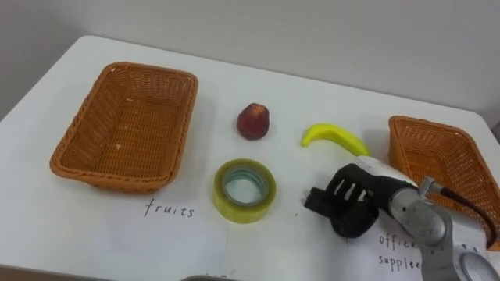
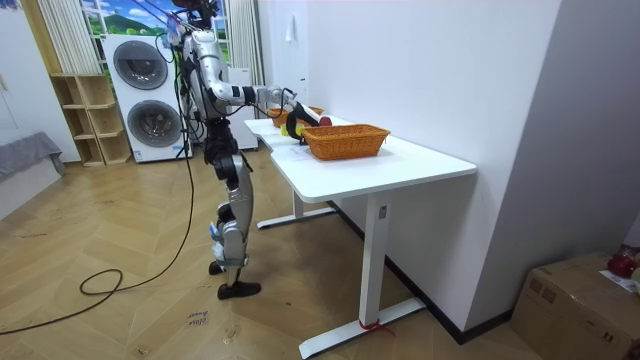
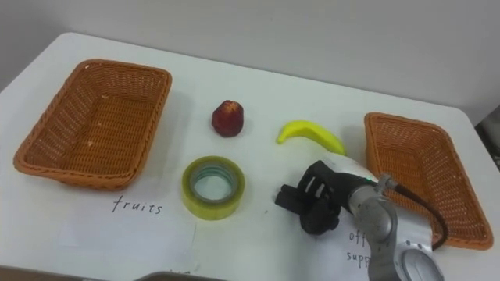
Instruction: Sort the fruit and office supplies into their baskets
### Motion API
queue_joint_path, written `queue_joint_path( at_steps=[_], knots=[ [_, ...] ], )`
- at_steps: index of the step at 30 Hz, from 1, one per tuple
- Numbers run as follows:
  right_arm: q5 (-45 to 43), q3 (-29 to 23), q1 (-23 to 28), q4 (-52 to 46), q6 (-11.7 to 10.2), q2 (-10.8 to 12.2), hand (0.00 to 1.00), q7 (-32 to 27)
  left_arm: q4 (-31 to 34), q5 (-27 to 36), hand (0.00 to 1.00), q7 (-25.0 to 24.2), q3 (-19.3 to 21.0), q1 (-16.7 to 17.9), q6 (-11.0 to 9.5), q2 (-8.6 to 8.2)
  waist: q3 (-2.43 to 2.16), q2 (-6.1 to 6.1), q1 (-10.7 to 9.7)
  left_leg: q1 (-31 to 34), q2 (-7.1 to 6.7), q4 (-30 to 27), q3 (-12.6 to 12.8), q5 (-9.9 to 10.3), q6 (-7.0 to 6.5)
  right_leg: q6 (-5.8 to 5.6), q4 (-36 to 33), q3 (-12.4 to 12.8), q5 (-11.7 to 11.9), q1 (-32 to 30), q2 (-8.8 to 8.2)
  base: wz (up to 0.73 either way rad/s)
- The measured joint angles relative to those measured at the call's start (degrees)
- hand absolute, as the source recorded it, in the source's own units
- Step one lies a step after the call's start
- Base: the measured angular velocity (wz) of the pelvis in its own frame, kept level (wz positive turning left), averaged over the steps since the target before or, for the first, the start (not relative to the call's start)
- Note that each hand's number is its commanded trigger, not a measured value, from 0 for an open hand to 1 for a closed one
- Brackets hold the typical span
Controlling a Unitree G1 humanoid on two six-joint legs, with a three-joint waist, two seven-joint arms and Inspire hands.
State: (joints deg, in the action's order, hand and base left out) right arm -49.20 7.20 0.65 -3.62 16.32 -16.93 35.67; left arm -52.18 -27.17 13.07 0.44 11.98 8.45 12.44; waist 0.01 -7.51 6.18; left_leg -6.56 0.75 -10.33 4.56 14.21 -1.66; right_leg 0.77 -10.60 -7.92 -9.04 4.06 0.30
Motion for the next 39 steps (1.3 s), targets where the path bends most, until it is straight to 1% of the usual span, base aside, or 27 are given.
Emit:
queue_joint_path(
  at_steps=[3, 5, 7, 9, 11, 12, 14, 15, 16, 17, 19, 22, 26, 28, 33, 35, 36, 39],
  knots=[
    [2.2, -0.3, 0.1, -0.1, -0.1, 0.0, 1.0, -0.6, 0.0, 0.0, 0.0, 0.2, 0.1, 0.0, -0.1, -0.02, 0.0, 0.2, -0.3, -0.1, 0.05, 0.0, 0.1, 0.0, 0.0, 0.0, 0.0, 0.1, 0.0, -0.1, 0.02, 0.0],
    [3.7, -1.0, 0.1, -0.3, -0.7, 0.0, 1.0, -1.2, 0.0, 0.0, 0.0, 0.5, 0.2, 0.0, -0.2, -0.02, 0.19, 0.47, -0.2, -0.1, 0.43, 0.1, 0.5, 0.0, 0.0, 0.0, 0.0, 0.5, 0.0, -0.2, 0.09, -0.07],
    [4.7, -1.8, 0.2, -0.4, -1.3, 0.0, 1.0, -1.3, -0.1, 0.0, 0.0, 0.9, 0.4, 0.1, -0.5, -0.05, 0.33, 0.67, -0.3, -0.1, 0.44, 0.2, 0.8, 0.0, 0.0, 0.0, 0.0, 1.0, 0.0, -0.4, 0.17, -0.09],
    [6.1, -2.5, 0.9, -1.7, -1.5, 0.2, 1.0, -1.3, -0.3, 0.0, 0.0, 1.8, 0.7, 0.4, -1.1, -0.12, 0.44, 0.85, -0.9, -0.1, 0.37, 0.2, 0.9, 0.0, 0.0, -0.01, 0.0, 1.2, 0.0, -0.5, 0.22, -0.05],
    [9.1, -3.4, 1.6, -3.3, -2.4, 1.3, 1.0, -1.3, -0.3, 0.0, 0.0, 2.6, 1.2, 1.4, -1.8, -0.3, 0.4, 0.98, -1.3, -0.2, 0.28, 0.2, 1.1, 0.0, 0.01, -0.01, 0.0, 1.4, 0.0, -0.6, 0.3, -0.05],
    [9.8, -3.6, 2.0, -3.9, -2.7, 1.4, 1.0, -1.3, -0.3, 0.0, 0.0, 2.6, 1.4, 1.6, -1.9, -0.33, 0.42, 1.02, -1.3, -0.2, 0.31, 0.2, 1.1, 0.0, 0.01, -0.01, 0.0, 1.4, 0.0, -0.6, 0.31, -0.03],
    [13.3, -4.7, 2.6, -5.4, -4.3, 1.5, 1.0, -1.8, -0.3, 0.0, 0.0, 2.6, 1.9, 2.2, -2.5, -0.4, 0.48, 1.14, -1.4, -0.3, 0.48, 0.2, 1.2, 0.0, 0.01, -0.01, 0.1, 1.5, 0.0, -0.4, 0.28, 0.0],
    [14.2, -4.8, 2.6, -5.6, -4.6, 1.5, 1.0, -2.0, -0.3, 0.0, 0.0, 2.6, 1.9, 2.5, -2.6, -0.4, 0.49, 1.16, -1.5, -0.3, 0.54, 0.2, 1.3, 0.0, 0.01, -0.01, 0.1, 1.5, 0.0, -0.4, 0.26, 0.0],
    [15.9, -5.4, 2.6, -6.1, -5.4, 1.6, 1.0, -2.6, -0.3, 0.0, 0.0, 2.6, 1.9, 2.7, -2.7, -0.42, 0.51, 1.18, -1.6, -0.4, 0.53, 0.2, 1.3, 0.0, 0.01, -0.02, 0.1, 1.4, 0.0, -0.4, 0.2, 0.0],
    [17.3, -6.1, 2.7, -6.3, -6.2, 2.0, 1.0, -3.1, -0.3, 0.0, 0.0, 2.6, 1.9, 2.9, -2.7, -0.41, 0.51, 1.18, -1.7, -0.3, 0.52, 0.2, 1.3, 0.0, 0.01, -0.02, 0.1, 1.4, 0.0, -0.4, 0.15, 0.0],
    [18.5, -6.5, 2.7, -6.7, -6.9, 2.1, 1.0, -4.3, -0.3, 0.0, 0.0, 2.6, 1.9, 3.3, -2.7, -0.41, 0.5, 1.19, -1.7, -0.4, 0.52, 0.2, 1.3, 0.0, 0.01, -0.02, 0.1, 1.3, 0.0, -0.3, 0.13, 0.0],
    [19.7, -7.6, 2.7, -8.4, -6.9, 2.1, 1.0, -5.0, -0.4, 0.0, 0.0, 2.5, 2.5, 3.9, -2.6, -0.7, 0.48, 1.31, -1.8, -0.4, 0.53, 0.3, 1.4, 0.0, 0.0, -0.02, 0.1, 1.3, 0.0, -0.3, 0.15, 0.0],
    [23.3, -8.8, 2.7, -10.1, -7.0, 2.1, 1.0, -8.3, -1.4, 0.0, 0.0, 2.5, 2.6, 4.0, -2.6, -1.21, 0.14, 1.92, -2.1, -1.0, 0.58, 0.6, 1.5, 0.0, 0.01, -0.02, 0.0, 1.3, 0.0, 0.1, 0.14, 0.0],
    [24.6, -8.8, 2.6, -10.5, -7.2, 2.1, 1.0, -9.4, -1.5, 0.0, 0.0, 2.5, 2.7, 3.9, -2.6, -1.3, 0.13, 1.94, -2.5, -1.0, 0.57, 0.5, 1.4, 0.0, 0.01, -0.02, 0.0, 1.3, 0.0, 0.1, 0.13, 0.0],
    [29.1, -10.7, 2.6, -10.5, -9.1, 2.1, 1.0, -12.6, -3.1, 0.1, 0.0, 2.5, 2.8, 3.1, -2.8, -1.66, 0.17, 1.87, -3.0, -1.0, 0.5, 0.5, 1.5, 0.0, 0.0, -0.03, 0.0, 1.4, 0.0, 0.0, 0.15, -0.01],
    [30.8, -11.5, 2.5, -10.4, -9.5, 2.0, 1.0, -14.9, -3.4, 0.1, 0.0, 2.5, 2.8, 2.9, -3.8, -1.68, 0.19, 1.85, -3.0, -1.0, 0.5, 0.5, 1.5, 0.0, 0.0, -0.04, 0.0, 1.5, 0.0, 0.0, 0.17, 0.0],
    [31.5, -11.6, 2.5, -10.4, -9.5, 2.1, 1.0, -15.3, -3.6, 0.1, 0.0, 2.6, 2.8, 2.9, -4.0, -1.7, 0.19, 1.86, -3.0, -1.0, 0.51, 0.6, 1.5, 0.0, 0.0, -0.04, 0.0, 1.6, 0.0, 0.0, 0.17, 0.0],
    [32.4, -12.7, 2.5, -10.4, -10.7, 2.0, 1.0, -17.0, -5.3, 0.1, 0.0, 2.6, 2.8, 2.5, -4.3, -1.85, 0.26, 1.86, -3.1, -1.1, 0.52, 0.5, 1.5, 0.0, 0.0, -0.04, 0.0, 1.7, 0.0, 0.0, 0.2, 0.0]
  ],
)
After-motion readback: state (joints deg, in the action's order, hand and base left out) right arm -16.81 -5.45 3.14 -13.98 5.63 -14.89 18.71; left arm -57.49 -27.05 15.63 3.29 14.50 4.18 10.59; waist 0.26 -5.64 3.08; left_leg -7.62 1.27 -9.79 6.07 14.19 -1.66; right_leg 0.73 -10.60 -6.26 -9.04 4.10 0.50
